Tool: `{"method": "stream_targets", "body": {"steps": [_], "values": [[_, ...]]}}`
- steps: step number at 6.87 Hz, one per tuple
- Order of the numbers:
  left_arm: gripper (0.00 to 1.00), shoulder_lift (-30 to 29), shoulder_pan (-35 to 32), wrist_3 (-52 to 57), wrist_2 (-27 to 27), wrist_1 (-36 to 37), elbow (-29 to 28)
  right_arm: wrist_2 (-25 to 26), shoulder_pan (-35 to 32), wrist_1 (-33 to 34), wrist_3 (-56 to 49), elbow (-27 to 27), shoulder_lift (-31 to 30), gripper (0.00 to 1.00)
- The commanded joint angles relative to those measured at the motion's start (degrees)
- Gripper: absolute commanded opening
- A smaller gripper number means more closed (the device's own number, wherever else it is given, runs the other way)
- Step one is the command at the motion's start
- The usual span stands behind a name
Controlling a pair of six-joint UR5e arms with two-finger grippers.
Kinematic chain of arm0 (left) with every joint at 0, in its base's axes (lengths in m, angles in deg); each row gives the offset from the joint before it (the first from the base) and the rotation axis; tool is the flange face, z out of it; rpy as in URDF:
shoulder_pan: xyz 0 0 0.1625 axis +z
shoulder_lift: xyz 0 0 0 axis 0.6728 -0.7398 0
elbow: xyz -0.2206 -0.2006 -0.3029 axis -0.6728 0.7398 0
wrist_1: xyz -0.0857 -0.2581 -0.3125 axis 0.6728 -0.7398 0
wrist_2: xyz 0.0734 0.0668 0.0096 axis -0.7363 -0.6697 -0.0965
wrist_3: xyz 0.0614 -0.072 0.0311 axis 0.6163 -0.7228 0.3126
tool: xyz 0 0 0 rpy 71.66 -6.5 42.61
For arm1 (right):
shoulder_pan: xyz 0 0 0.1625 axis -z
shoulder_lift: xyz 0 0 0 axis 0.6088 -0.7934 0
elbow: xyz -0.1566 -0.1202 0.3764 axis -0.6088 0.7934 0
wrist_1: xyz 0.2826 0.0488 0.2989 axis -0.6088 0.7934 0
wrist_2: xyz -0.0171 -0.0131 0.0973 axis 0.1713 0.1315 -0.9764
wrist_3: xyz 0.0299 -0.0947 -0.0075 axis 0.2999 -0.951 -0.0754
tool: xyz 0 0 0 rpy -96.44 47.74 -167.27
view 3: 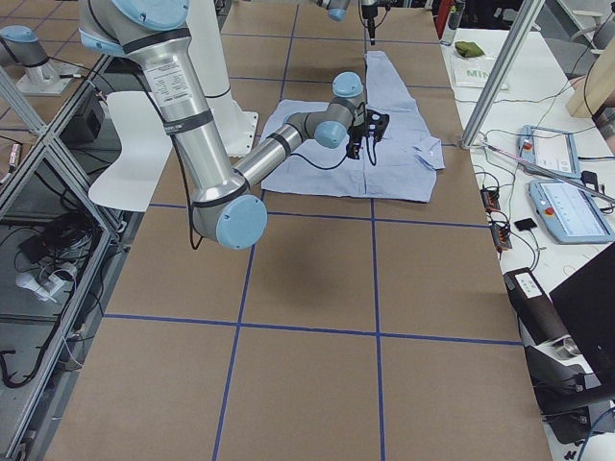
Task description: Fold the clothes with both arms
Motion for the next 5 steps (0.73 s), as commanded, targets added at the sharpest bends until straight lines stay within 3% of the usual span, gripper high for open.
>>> {"method": "stream_targets", "body": {"steps": [1,4,5], "values": [[0.57,-2.2,2.8,-0.6,-0.03,-2.34,-4.37,0.4,0.0,0.0,-0.23,-0.04,-0.45,1.0],[0.58,-1.86,3.16,-0.68,0.06,-2.16,-4.57,0.93,0.35,0.0,-0.15,0.06,-0.28,1.0],[0.65,-1.25,3.07,-0.68,0.49,-2.07,-3.87,1.02,0.52,-0.09,-0.15,0.06,-0.28,1.0]]}}
